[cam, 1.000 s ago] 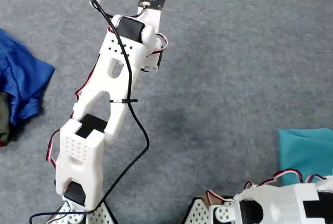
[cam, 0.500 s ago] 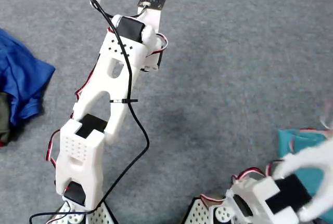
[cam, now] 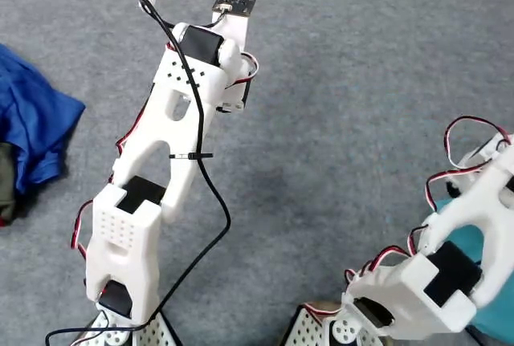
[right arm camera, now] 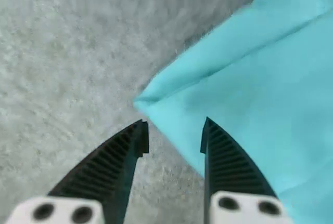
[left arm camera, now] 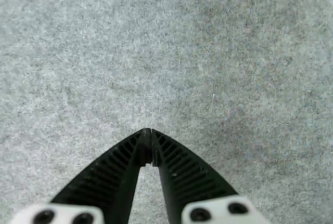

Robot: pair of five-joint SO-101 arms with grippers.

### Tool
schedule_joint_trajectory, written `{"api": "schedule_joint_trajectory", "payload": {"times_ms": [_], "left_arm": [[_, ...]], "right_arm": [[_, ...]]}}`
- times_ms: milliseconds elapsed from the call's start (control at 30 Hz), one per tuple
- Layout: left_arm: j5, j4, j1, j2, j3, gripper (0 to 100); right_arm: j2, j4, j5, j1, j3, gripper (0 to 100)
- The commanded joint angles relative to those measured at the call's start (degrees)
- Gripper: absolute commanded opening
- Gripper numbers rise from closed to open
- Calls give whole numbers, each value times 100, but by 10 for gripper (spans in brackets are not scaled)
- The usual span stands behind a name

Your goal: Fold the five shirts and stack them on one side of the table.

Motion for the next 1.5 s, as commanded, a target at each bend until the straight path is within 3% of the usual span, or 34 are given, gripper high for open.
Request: {"api": "schedule_joint_trajectory", "payload": {"times_ms": [0, 233, 633, 767, 1300, 1467], "left_arm": [[0, 53, 53, -374, -264, 19], [0, 62, 79, -409, -281, 19], [0, 62, 62, -418, -273, 19], [-9, 62, 62, -418, -281, 19], [-9, 62, 62, -418, -264, 19], [-9, 62, 79, -409, -281, 19]], "right_arm": [[13, 457, -97, -347, -251, 171], [22, 422, -422, -558, -251, 171], [13, 343, -105, 251, -295, 171], [31, -123, -44, 497, -215, 171], [1446, -343, -79, 664, -637, 167], [1473, -343, -53, 637, -778, 8]]}}
